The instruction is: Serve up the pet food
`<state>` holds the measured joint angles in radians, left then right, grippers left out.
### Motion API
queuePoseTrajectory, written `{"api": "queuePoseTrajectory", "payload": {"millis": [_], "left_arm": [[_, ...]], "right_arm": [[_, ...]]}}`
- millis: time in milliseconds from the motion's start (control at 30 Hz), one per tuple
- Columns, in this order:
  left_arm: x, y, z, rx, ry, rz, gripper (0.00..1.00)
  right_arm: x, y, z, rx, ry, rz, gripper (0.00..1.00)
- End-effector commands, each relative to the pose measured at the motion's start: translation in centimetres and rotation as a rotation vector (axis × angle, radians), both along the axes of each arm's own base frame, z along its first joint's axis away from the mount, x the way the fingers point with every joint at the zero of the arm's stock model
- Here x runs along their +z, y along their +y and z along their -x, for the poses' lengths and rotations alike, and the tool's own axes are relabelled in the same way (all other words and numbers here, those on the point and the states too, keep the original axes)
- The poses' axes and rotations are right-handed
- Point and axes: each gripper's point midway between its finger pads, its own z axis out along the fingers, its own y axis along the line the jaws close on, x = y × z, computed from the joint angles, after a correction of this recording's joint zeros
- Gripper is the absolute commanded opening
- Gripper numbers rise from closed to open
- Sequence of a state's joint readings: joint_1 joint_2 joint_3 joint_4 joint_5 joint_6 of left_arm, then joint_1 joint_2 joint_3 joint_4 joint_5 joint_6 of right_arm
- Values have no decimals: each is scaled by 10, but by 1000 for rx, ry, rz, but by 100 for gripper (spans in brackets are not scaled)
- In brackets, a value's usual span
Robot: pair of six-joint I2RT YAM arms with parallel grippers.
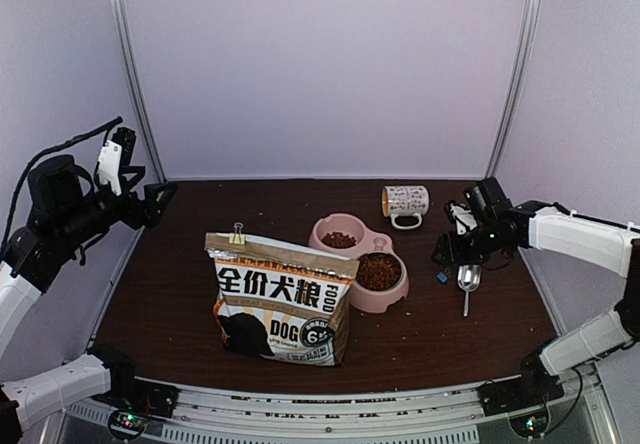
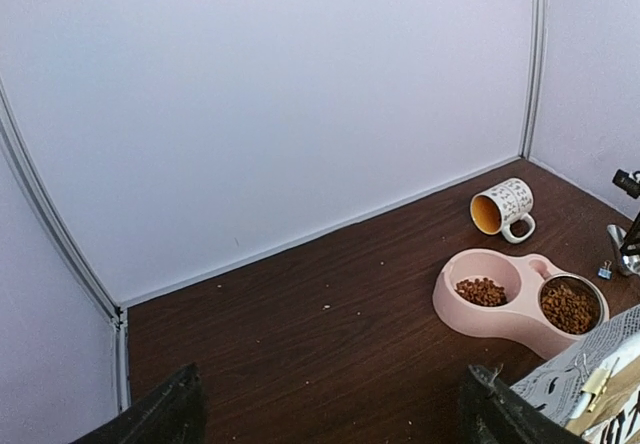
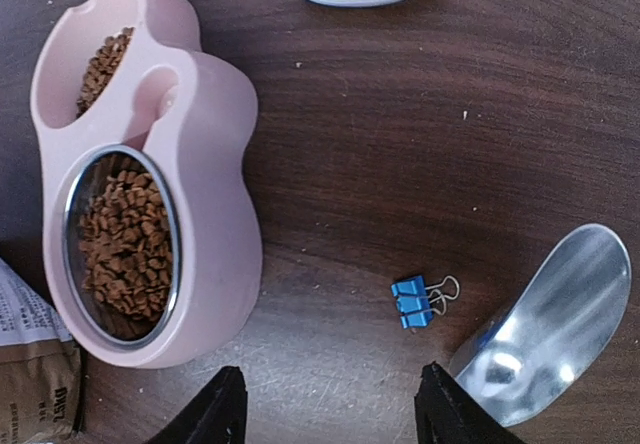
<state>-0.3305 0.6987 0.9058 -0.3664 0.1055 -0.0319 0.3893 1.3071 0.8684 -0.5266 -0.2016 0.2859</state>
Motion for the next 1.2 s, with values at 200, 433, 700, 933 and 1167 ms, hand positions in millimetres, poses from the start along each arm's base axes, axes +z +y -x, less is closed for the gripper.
{"api": "queuePoseTrajectory", "payload": {"millis": [200, 433, 700, 933, 1167], "left_arm": [[13, 0, -2, 0, -50, 24, 90], [13, -3, -2, -17, -46, 23, 91], [12, -6, -3, -31, -39, 22, 91], [12, -8, -2, -44, -38, 22, 91], [12, -9, -2, -50, -37, 22, 91]], "right_arm": [[-22, -9, -44, 31, 75, 72, 58], [-53, -26, -40, -3, 179, 114, 58], [-64, -30, -28, 5, 228, 126, 54], [-71, -33, -29, -1, 243, 151, 53], [-76, -35, -29, 0, 260, 163, 46]]}}
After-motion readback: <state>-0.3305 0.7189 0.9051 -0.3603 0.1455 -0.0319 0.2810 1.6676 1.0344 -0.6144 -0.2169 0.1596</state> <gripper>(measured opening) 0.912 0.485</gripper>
